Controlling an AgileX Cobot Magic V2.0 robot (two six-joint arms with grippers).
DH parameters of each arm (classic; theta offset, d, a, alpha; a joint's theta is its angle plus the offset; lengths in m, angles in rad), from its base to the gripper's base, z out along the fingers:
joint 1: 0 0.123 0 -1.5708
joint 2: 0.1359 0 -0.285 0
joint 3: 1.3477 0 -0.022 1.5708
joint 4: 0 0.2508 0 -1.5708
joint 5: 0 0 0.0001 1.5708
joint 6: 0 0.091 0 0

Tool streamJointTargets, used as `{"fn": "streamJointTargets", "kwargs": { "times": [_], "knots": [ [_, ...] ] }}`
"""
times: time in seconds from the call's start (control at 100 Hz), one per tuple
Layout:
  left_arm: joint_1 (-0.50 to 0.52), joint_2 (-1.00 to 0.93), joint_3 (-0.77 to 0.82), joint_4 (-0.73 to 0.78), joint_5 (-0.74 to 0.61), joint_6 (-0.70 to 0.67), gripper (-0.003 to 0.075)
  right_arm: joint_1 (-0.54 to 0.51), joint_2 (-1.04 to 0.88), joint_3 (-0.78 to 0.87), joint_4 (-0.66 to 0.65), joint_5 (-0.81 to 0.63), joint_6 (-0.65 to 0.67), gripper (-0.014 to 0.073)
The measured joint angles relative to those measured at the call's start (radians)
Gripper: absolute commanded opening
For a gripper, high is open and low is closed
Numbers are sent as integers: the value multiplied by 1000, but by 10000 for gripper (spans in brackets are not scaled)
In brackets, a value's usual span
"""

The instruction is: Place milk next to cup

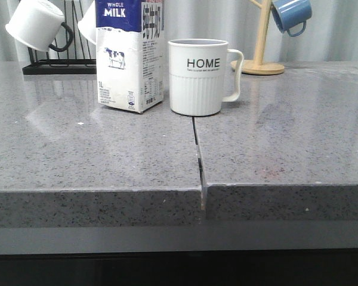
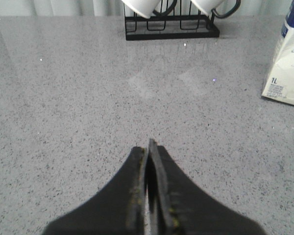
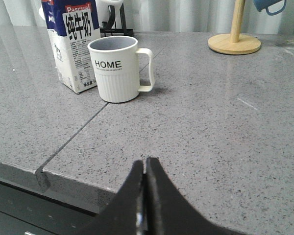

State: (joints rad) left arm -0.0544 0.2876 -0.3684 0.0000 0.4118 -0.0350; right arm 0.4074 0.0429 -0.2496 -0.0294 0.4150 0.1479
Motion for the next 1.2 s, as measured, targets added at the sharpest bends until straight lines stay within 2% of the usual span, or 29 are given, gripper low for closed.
{"fn": "streamJointTargets", "kwargs": {
  "times": [0.5, 0.68, 0.83, 1.2],
  "knots": [
    [0, -174, 321, 34, -356, 0, -21, 0, 0, 0, 0, 0, 0, -68],
    [0, -292, 370, 34, -341, 0, -21, 0, 0, 0, 0, 0, 0, -68],
    [0, -293, 370, 34, -292, 0, -21, 0, -1, 0, 2, 0, 0, -68],
    [0, -293, 370, 37, -288, 0, -21, 0, -1, 0, 2, 0, 0, -68]
  ]
}}
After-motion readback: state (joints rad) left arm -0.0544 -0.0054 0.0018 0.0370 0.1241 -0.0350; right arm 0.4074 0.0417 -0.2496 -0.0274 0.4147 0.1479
